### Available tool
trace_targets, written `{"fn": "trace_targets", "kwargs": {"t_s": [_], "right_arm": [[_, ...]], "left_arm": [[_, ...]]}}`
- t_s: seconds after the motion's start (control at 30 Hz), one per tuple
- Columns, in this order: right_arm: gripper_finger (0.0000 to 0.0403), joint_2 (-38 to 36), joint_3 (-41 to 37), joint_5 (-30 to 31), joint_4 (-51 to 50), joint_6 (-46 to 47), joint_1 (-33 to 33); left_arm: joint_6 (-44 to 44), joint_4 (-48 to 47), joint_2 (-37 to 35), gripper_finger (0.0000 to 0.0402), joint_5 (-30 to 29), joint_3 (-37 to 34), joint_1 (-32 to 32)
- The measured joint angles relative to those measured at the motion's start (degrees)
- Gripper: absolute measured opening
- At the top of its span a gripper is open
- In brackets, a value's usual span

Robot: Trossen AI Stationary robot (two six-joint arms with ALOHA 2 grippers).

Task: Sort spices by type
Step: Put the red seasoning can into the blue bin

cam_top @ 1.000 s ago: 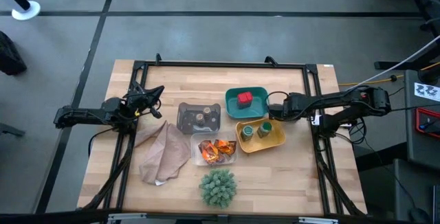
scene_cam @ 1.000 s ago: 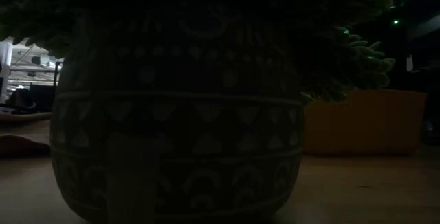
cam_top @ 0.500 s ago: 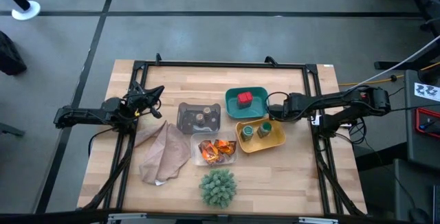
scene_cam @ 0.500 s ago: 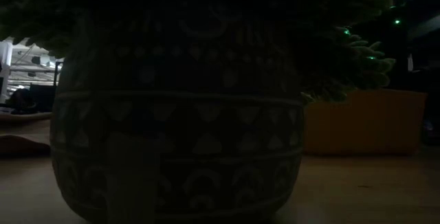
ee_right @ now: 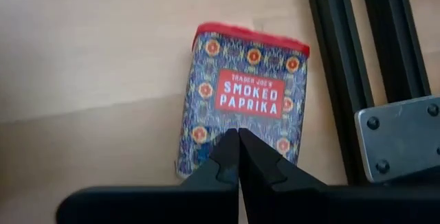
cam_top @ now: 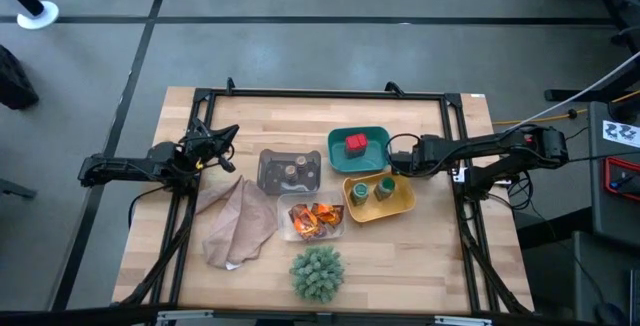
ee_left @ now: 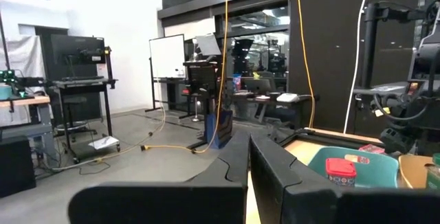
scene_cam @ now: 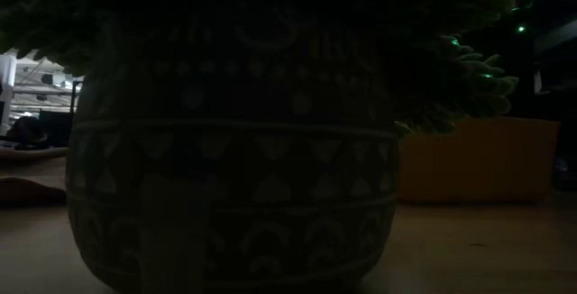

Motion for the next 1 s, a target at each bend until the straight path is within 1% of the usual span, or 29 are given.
{"fn": "trace_targets", "kwargs": {"t_s": [0.23,0.5,0.73,1.0], "right_arm": [[0.0003,-0.06,0.06,-2.13,-0.04,-0.26,0.00],[0.0003,-0.06,0.46,-1.50,-0.29,-0.99,0.00],[0.0003,-0.06,4.84,-0.29,-3.49,-2.88,0.00],[0.0003,-0.06,4.94,-0.64,-3.30,-3.02,0.03]], "left_arm": [[-0.83,0.00,0.00,0.0000,0.00,-0.02,0.00],[-0.83,0.00,0.00,0.0000,0.00,-0.02,-0.02],[-0.86,-0.02,0.01,0.0000,0.00,0.00,0.00],[-0.86,0.00,0.00,0.0000,0.00,-0.01,0.00]]}}
